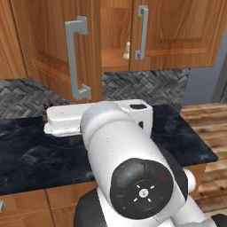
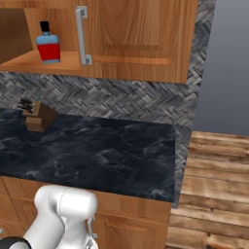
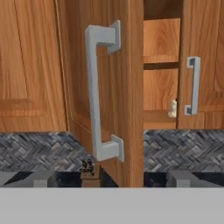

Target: Get the candle and the liquor from the cabinet and move them to the dining counter.

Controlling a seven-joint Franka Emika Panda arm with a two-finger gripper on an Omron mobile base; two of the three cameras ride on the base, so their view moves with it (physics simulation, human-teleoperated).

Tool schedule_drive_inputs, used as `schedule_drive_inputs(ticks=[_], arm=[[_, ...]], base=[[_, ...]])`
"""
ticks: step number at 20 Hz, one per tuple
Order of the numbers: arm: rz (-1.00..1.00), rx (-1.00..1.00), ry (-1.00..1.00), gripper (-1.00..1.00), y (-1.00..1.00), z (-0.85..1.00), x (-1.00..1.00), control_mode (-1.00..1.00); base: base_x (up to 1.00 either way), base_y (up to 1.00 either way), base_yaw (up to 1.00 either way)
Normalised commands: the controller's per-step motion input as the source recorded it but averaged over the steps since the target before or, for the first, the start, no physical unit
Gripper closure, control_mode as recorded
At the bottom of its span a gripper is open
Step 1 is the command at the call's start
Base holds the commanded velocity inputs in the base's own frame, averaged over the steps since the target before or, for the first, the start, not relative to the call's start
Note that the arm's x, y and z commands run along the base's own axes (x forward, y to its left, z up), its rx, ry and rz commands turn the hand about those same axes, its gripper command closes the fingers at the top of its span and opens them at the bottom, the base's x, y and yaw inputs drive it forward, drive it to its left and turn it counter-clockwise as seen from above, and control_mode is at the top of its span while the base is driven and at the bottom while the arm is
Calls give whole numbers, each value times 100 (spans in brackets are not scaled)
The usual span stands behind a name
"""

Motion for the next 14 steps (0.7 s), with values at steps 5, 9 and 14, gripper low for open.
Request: schedule_drive_inputs(ticks=[5,9,14], arm=[[12,4,-1,-100,-100,0,-1,-100],[16,0,-7,-100,-98,0,2,-100],[18,0,-12,-100,-70,0,0,-100]], base=[[0,0,0],[0,0,0],[0,0,0]])
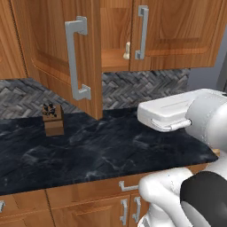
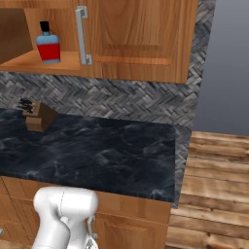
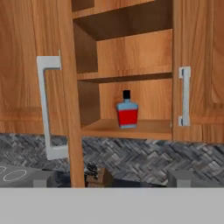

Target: Get the candle and the liquor from the cabinet and move them to the dining counter.

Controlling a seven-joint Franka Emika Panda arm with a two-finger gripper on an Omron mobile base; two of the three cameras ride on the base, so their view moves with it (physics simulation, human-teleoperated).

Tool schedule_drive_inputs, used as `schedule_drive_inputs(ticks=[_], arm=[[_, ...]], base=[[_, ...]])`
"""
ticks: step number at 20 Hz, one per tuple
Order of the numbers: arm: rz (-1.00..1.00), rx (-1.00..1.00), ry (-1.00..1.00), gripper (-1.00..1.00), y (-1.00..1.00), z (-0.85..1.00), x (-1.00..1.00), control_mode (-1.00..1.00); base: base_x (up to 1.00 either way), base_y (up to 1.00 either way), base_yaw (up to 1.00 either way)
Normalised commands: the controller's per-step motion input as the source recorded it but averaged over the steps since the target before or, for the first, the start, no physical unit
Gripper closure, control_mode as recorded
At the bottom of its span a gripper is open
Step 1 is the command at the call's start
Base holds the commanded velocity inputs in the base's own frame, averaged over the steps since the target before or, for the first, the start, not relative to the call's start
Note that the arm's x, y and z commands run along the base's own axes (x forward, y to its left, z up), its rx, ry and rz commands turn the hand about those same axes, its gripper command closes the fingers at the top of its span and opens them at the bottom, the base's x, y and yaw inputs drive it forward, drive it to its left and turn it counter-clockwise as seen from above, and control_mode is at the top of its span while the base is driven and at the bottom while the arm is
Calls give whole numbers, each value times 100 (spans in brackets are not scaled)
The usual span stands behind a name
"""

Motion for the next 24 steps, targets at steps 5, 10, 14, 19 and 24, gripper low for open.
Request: schedule_drive_inputs(ticks=[5,10,14,19,24], arm=[[20,0,-1,-100,-27,0,37,-100],[42,0,-10,-100,-1,0,51,-100],[46,0,-7,-100,0,0,60,-100],[39,-10,0,-100,18,0,45,-100],[27,-4,0,-100,36,0,59,-100]], base=[[0,0,0],[0,0,0],[0,0,0],[0,0,0],[0,0,0]])
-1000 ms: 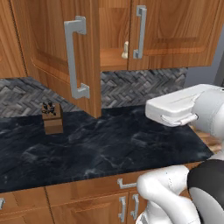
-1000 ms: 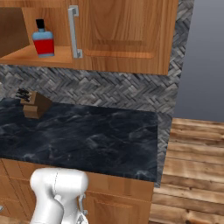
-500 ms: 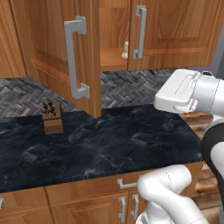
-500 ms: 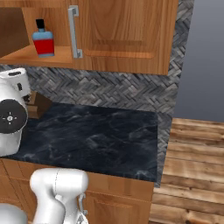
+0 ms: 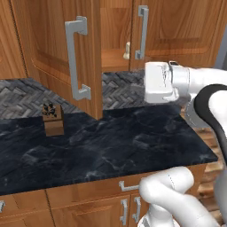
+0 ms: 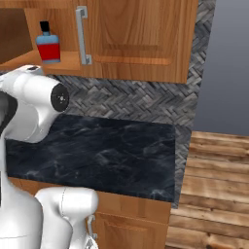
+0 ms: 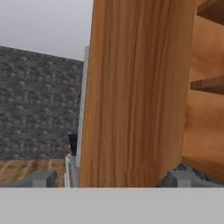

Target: Get the candle and the liquor from the cabinet and move them to the dining counter.

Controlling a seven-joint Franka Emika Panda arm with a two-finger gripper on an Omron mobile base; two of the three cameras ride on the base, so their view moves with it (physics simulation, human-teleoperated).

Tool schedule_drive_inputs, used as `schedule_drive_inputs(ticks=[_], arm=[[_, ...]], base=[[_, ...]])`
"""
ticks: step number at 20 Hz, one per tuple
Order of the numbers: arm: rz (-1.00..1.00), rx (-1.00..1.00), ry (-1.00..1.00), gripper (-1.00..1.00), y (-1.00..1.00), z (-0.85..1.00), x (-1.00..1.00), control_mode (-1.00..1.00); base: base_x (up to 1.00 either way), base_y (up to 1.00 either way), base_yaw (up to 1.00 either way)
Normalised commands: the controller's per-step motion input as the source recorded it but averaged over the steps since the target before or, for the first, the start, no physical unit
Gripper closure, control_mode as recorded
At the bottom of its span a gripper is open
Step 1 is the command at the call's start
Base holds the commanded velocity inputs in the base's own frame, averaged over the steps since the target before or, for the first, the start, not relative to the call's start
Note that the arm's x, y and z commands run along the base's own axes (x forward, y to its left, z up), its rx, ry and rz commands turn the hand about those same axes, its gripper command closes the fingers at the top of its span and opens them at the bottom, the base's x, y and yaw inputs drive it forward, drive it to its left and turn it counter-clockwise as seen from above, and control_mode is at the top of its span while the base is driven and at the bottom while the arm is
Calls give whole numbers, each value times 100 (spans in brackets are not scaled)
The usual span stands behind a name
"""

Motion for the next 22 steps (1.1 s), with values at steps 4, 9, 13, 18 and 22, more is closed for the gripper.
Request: schedule_drive_inputs(ticks=[4,9,13,18,22], arm=[[19,0,0,-100,28,0,64,-100],[22,2,0,-100,29,0,64,-100],[22,1,1,-100,49,0,58,-100],[26,0,0,-100,66,0,47,-100],[33,0,0,-100,75,0,30,-100]], base=[[0,0,0],[0,0,0],[0,0,0],[0,0,0],[0,0,0]])
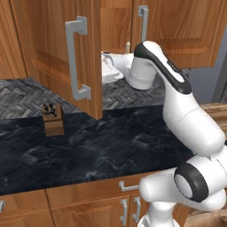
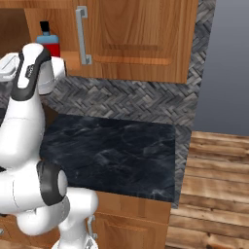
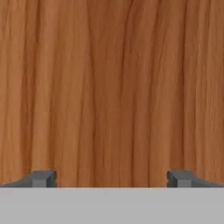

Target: Get the candle and the liquor from the cabinet and move them to the dining counter.

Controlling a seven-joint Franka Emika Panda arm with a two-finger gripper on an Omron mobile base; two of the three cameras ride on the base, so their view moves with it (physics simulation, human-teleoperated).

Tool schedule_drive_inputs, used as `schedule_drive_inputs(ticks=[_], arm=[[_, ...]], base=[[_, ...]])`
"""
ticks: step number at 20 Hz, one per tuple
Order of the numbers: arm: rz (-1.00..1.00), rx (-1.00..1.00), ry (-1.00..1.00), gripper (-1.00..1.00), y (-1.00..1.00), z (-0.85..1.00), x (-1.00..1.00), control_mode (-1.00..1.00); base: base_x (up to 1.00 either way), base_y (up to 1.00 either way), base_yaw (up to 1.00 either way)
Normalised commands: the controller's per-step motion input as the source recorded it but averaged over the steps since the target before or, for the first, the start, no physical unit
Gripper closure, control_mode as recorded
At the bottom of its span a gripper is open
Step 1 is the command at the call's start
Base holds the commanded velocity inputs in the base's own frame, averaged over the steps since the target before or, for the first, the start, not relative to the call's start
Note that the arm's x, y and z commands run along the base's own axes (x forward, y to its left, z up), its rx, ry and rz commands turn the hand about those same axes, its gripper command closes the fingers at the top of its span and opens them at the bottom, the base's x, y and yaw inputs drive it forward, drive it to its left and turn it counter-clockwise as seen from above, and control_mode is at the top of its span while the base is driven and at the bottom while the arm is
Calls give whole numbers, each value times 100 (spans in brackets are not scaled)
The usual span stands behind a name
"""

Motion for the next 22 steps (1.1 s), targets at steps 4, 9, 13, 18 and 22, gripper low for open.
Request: schedule_drive_inputs(ticks=[4,9,13,18,22], arm=[[33,0,0,-100,84,0,13,-100],[16,0,0,-100,89,0,-19,-100],[1,0,0,-100,79,0,-37,-100],[-11,0,0,-100,60,0,-42,-100],[-34,0,0,-100,35,0,-18,-100]], base=[[0,0,0],[0,0,0],[0,0,0],[0,0,0],[0,0,0]])
